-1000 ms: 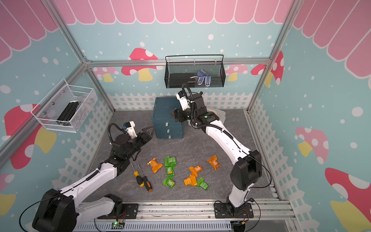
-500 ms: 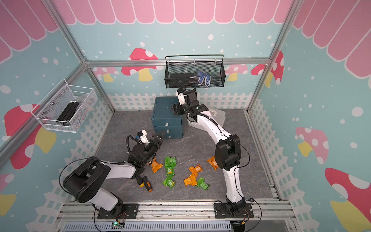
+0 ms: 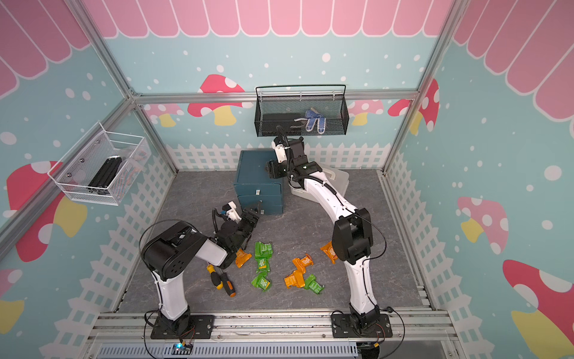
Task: Place the cookies into the drawer by color
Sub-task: Open the drawer in the storage box.
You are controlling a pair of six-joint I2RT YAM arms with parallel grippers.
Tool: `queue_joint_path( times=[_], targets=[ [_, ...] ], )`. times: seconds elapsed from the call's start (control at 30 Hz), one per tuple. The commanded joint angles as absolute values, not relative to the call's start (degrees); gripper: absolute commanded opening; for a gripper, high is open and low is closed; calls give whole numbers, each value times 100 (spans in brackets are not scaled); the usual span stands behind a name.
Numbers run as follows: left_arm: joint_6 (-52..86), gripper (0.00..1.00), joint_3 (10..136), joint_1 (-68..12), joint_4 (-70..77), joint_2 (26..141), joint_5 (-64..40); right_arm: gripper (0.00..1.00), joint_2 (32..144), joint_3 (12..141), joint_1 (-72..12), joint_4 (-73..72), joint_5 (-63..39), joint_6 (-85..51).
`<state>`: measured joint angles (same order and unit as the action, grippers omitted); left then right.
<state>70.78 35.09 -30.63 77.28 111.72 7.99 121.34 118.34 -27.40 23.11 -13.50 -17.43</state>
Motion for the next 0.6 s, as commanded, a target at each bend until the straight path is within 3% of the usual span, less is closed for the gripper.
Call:
queue_joint_path(
  times=[0.0, 0.2, 0.27, 0.4, 0.5, 0.57],
  targets=[
    [7143, 58, 3708, -2953, 8134, 11328, 991, 71, 12263, 11708, -2756, 2505, -1424, -1699],
    [7294, 40, 4093, -2881, 8132, 11720, 717, 71, 12217, 11665, -2749, 2510, -1459, -1609],
    [7344, 39, 4146, -2846, 8139, 11802, 638, 71, 12212, 11657, -2753, 2510, -1466, -1608],
    [7296, 21, 4159, -2780, 8139, 11814, 626, 71, 12226, 11646, -2751, 2505, -1415, -1587],
    [7351, 0, 4301, -2649, 8139, 11900, 362, 71, 12264, 11657, -2756, 2488, -1432, -1595],
    [7313, 0, 4276, -2628, 8136, 11874, 273, 71, 12297, 11678, -2751, 2496, -1413, -1609]
  ],
)
